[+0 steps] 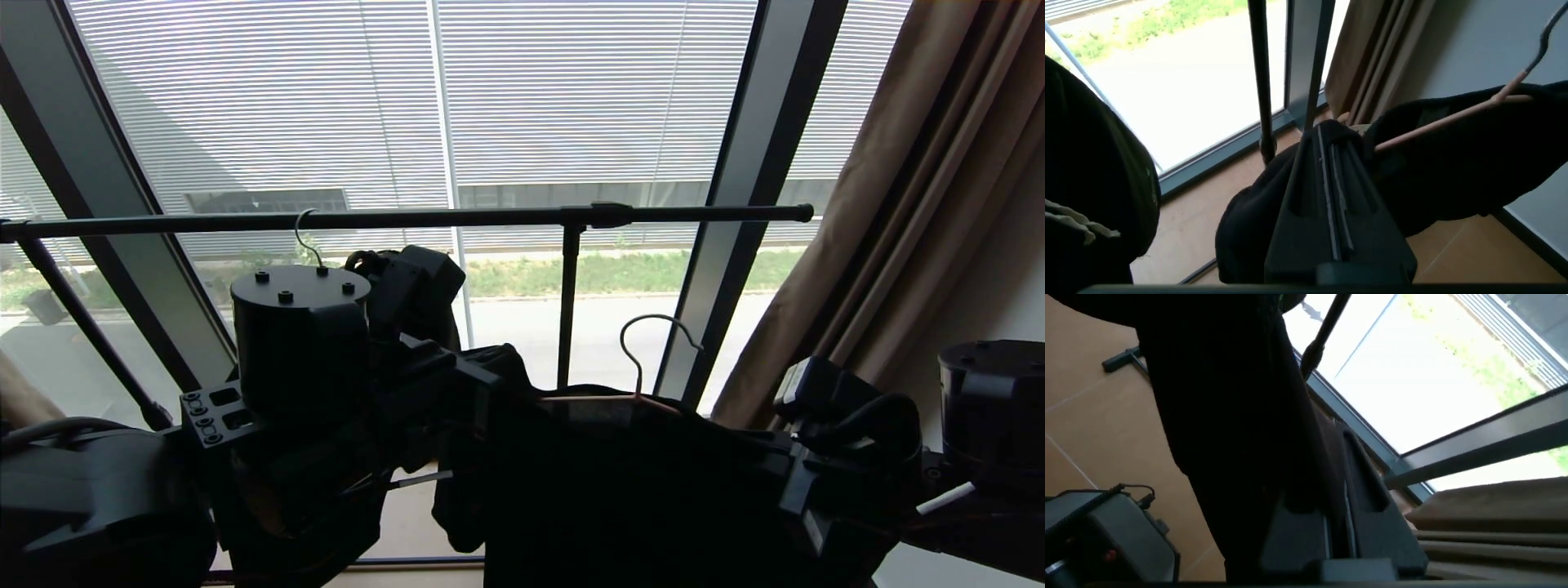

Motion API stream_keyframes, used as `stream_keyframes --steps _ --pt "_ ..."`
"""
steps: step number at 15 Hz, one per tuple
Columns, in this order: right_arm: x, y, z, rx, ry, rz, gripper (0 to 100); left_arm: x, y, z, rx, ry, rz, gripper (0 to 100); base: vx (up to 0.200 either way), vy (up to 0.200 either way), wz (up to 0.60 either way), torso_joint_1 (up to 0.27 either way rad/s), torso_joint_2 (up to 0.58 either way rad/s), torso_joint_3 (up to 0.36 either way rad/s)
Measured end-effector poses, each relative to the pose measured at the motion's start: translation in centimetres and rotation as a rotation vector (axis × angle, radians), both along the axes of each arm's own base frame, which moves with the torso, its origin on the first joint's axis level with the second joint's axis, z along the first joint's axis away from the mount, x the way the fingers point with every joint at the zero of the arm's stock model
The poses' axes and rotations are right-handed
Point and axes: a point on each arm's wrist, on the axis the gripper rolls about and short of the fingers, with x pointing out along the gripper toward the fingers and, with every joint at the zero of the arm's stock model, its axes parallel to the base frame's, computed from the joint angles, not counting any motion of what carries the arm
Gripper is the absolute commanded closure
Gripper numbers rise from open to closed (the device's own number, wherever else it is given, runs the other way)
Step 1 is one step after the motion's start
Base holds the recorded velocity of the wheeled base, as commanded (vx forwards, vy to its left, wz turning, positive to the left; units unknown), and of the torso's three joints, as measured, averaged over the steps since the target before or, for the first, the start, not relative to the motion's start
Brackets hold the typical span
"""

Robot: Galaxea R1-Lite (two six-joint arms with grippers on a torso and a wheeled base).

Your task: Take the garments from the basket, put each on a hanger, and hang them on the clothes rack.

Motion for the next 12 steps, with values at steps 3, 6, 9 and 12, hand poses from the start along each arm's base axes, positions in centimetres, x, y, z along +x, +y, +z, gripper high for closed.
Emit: stream_keyframes --steps 3,6,9,12 --pt "0.0 0.0 -0.4 0.010 0.024 0.033 100 0.1 0.0 0.2 -0.005 -0.007 0.000 100 0.000 0.000 0.00 0.000 0.00 0.000" --pt "0.8 0.4 -1.1 0.008 0.056 0.024 100 -0.2 -0.7 1.0 -0.022 -0.025 -0.022 100 0.000 0.000 0.00 0.000 0.00 0.000" --pt "1.9 1.1 -1.5 0.098 0.061 -0.008 100 -0.3 -1.5 1.8 -0.017 -0.019 -0.045 100 0.000 0.000 0.00 0.000 0.00 0.000" --pt "2.5 1.6 -2.2 0.129 0.086 -0.020 100 -0.7 -2.3 2.9 -0.037 -0.038 -0.073 100 0.000 0.000 0.00 0.000 0.00 0.000"
